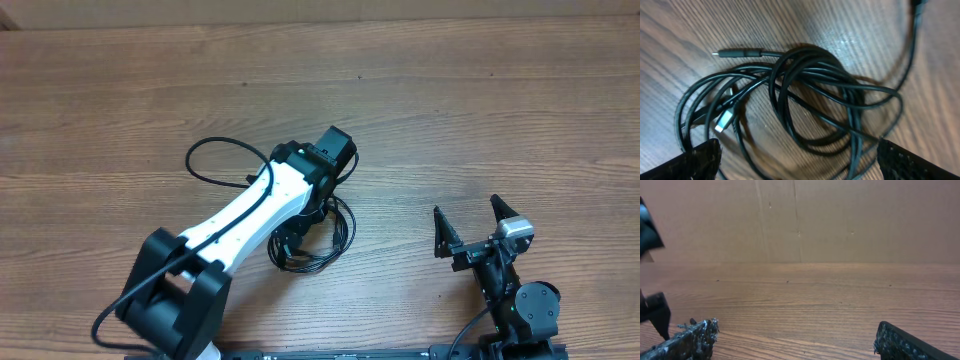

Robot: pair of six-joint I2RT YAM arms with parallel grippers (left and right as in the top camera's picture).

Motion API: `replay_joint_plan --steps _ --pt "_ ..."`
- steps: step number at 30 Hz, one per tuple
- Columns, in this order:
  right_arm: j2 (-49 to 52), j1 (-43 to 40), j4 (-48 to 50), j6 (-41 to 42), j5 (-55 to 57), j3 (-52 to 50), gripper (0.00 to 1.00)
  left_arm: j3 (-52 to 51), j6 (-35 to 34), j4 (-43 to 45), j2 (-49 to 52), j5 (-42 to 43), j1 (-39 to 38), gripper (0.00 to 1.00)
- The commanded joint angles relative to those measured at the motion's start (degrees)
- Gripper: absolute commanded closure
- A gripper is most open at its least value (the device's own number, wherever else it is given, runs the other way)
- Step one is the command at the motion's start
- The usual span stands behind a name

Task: Untangle cables
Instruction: 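Move the left gripper over the black cable bundle and lower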

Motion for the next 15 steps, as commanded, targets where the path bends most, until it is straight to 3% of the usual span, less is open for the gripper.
replay_joint_plan --steps 1,15 --pt "-0.46 -0.24 0.20 0.00 0.39 -0.59 0.00 -0.28 -1.46 0.44 2.51 0.79 -0.07 0.00" --pt "-0.46 -0.24 0.20 0.00 0.39 -0.59 0.00 -0.28 -1.38 0.39 5.16 0.07 -0.09 0.00"
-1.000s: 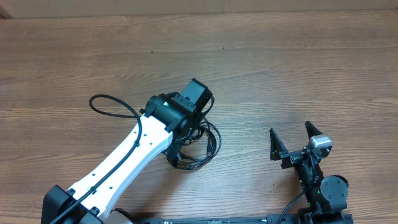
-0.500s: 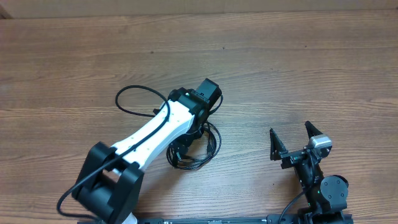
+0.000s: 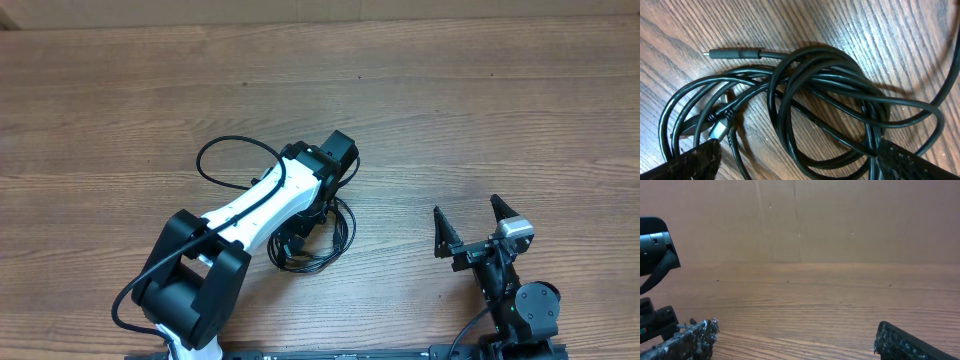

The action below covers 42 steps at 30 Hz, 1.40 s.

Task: Untangle cables
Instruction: 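Move the left gripper over the black cable bundle and lower, then close the left gripper on the cable bundle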

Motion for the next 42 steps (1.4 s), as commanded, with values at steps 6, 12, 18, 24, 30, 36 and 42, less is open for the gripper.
replay_joint_plan --steps 6,12,18,24,30,36,42 --pt "-0.46 -0.20 0.17 0.02 0.39 -0.59 0.00 -0.24 0.33 -2.58 0.72 -1.73 -0.07 0.00" --pt "-0.46 -0.22 0.17 0.02 0.39 -0.59 0.00 -0.24 0.31 -2.71 0.72 -1.95 -0.07 0.04" --pt "-0.46 -0.22 0.17 0.02 0.39 -0.59 0.00 -0.26 0.31 0.09 0.72 -1.90 -0.15 0.05" --pt "-0.46 -0.22 0.17 0.02 0.39 -0.59 0.00 -0.37 1.53 -0.37 0.72 -1.95 -0.15 0.18" --pt "-0.46 -0.22 0.17 0.02 0.39 -0.59 0.00 -0.90 1.84 -0.02 0.72 -1.97 -0.15 0.29" --pt "-0.46 -0.22 0.17 0.02 0.39 -0.59 0.00 -2.91 1.81 1.03 0.74 -3.52 -0.15 0.36" --pt "-0.46 -0.22 0.17 0.02 0.39 -0.59 0.00 -4.37 1.84 3.72 0.72 -3.80 -0.17 0.41"
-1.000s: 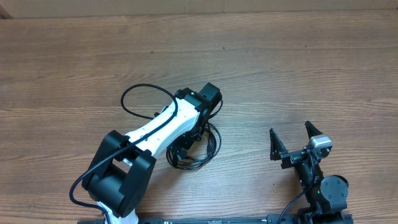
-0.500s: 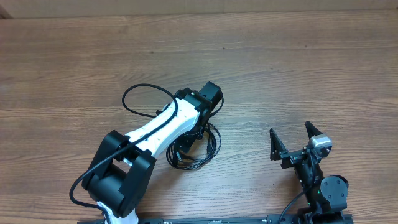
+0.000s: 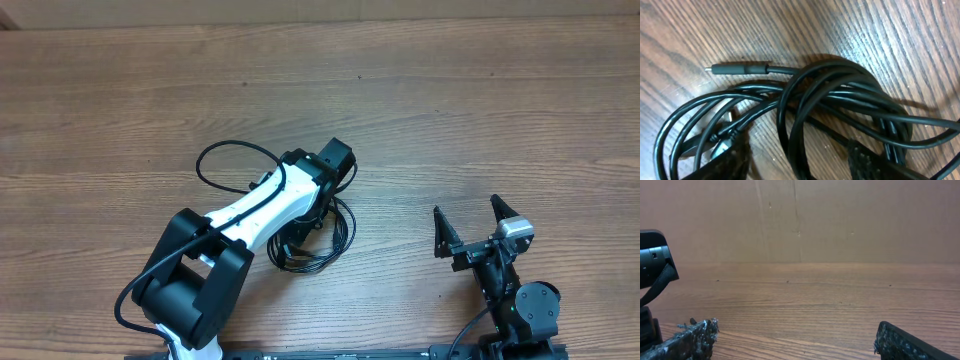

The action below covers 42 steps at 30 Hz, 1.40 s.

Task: Untangle cables
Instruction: 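Close the left gripper on the cable bundle, then lift the cable bundle upward with the left gripper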

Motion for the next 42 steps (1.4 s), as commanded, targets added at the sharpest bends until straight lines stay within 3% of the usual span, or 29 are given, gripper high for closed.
replay_joint_plan --steps 1,9,14,18,22,30,31,33,35,37,40,42 --pt "-0.46 -0.22 0.20 0.02 0.39 -0.59 0.00 -0.68 0.70 0.52 0.70 -1.77 -0.17 0.44" --pt "-0.46 -0.22 0.20 0.02 0.39 -0.59 0.00 -0.68 0.74 1.75 0.70 -1.84 -0.55 0.67" --pt "-0.46 -0.22 0.20 0.02 0.39 -0.59 0.00 -0.68 0.72 1.75 0.70 -1.90 -0.55 0.66" --pt "-0.46 -0.22 0.20 0.02 0.39 -0.59 0.00 -0.68 0.70 1.99 0.70 -2.71 -0.55 0.71" --pt "-0.46 -0.22 0.20 0.02 0.39 -0.59 0.00 -0.68 0.72 1.99 0.70 -2.69 -0.55 0.94" --pt "-0.46 -0.20 0.20 0.02 0.39 -0.59 0.00 -0.66 3.45 2.01 0.68 -3.13 -0.42 0.96" --pt "-0.46 -0.22 0.20 0.02 0.39 -0.59 0.00 -0.55 6.60 1.99 0.66 -3.52 -0.37 0.96" --pt "-0.46 -0.22 0.20 0.02 0.39 -0.59 0.00 0.98 19.47 1.92 0.48 -4.17 0.13 0.96" --pt "-0.46 -0.22 0.20 0.02 0.39 -0.59 0.00 5.29 35.98 1.46 0.31 -2.38 1.03 0.96" --pt "-0.46 -0.22 0.20 0.02 0.39 -0.59 0.00 10.40 48.04 -0.02 0.22 0.04 1.57 0.96" --pt "-0.46 -0.22 0.20 0.02 0.39 -0.59 0.00 21.09 73.90 -3.82 0.22 5.99 1.77 0.96" --pt "-0.46 -0.22 0.20 0.02 0.39 -0.59 0.00 25.64 84.19 -7.19 0.22 6.84 1.77 0.96"
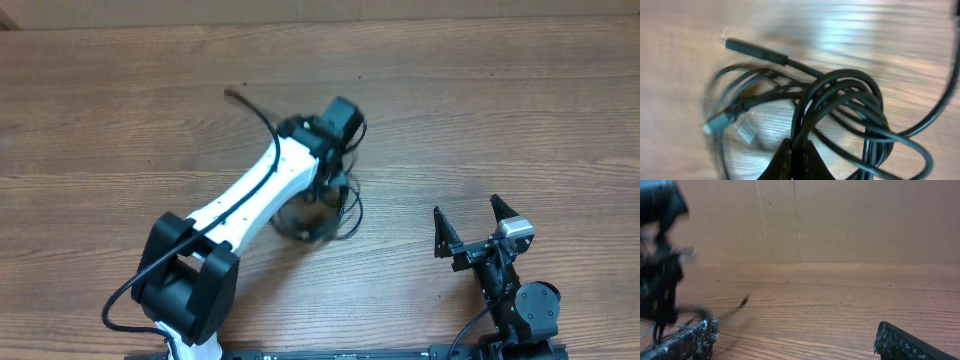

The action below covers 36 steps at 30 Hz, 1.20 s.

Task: Untangle cables
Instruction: 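Lift the cable bundle upward with the left gripper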

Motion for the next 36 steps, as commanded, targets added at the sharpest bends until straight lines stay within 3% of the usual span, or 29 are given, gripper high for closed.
replay_joint_plan --steps 1,8,22,27,29,36 --pt "-0.46 -0.24 0.15 0.04 0.37 -0.59 0.00 10.32 31.91 -5.18 -0.24 4.15 0.20 0.96" --pt "-0.46 -0.24 0.15 0.04 0.37 -0.59 0.00 21.90 41.53 -14.12 -0.24 4.04 0.20 0.96" --pt "-0.46 -0.22 1.11 0.28 0.31 -0.59 0.00 24.11 50.40 -19.34 -0.26 4.26 0.09 0.96" --pt "-0.46 -0.22 4.48 14.10 -1.81 1.07 0.00 24.11 50.36 -18.88 -0.26 4.24 0.09 0.96" --pt "-0.44 -0.22 0.68 15.28 -5.01 4.28 0.00 24.11 50.38 -18.23 -0.26 4.24 0.09 0.96" --pt "4.48 -0.22 -28.72 15.23 -7.74 27.08 0.00 24.11 50.34 -13.62 -0.26 4.31 0.09 0.96"
